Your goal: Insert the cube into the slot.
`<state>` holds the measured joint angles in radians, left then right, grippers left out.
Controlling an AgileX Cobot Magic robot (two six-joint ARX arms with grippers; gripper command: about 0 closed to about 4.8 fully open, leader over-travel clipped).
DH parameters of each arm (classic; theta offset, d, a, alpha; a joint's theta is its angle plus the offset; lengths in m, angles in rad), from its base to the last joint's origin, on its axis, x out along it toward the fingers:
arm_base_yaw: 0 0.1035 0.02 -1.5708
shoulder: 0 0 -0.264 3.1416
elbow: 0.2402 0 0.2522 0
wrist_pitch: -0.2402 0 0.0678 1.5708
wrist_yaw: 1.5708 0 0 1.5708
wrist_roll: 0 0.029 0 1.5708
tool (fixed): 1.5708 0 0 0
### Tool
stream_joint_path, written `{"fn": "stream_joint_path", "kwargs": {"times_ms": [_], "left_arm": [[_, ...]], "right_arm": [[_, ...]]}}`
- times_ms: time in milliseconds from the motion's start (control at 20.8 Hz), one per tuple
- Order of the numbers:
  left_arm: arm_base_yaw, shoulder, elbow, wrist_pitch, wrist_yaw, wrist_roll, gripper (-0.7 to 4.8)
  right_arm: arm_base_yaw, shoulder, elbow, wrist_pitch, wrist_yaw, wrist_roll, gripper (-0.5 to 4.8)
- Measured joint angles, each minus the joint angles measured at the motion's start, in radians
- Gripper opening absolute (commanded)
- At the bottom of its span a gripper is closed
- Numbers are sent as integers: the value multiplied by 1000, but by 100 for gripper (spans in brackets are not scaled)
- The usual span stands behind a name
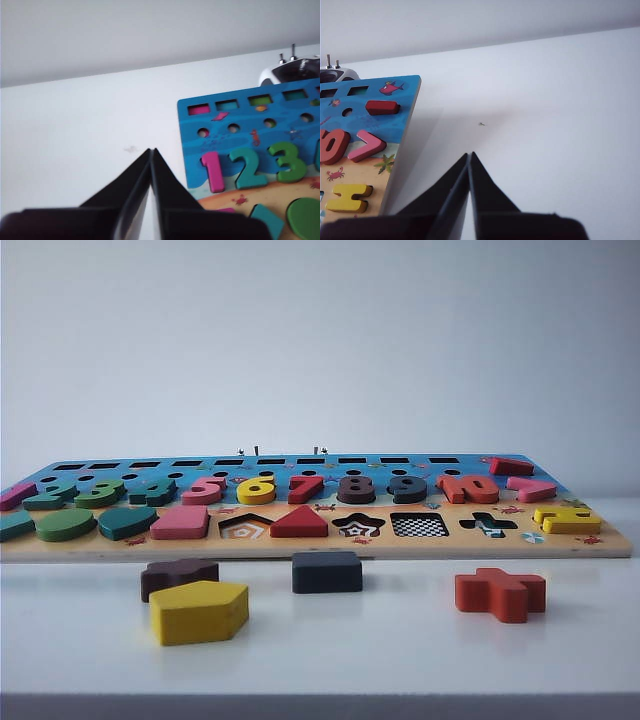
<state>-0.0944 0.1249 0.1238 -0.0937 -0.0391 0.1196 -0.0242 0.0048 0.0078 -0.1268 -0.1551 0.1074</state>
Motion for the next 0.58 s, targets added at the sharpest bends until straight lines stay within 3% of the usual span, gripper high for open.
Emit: {"fn": "stream_joint_path", "kwargs": {"times_ms": [578], "left_arm": [[-246,340,346,-154,102,1,17]], "right_arm": [[0,0,0,0,-1,20,-3]]}}
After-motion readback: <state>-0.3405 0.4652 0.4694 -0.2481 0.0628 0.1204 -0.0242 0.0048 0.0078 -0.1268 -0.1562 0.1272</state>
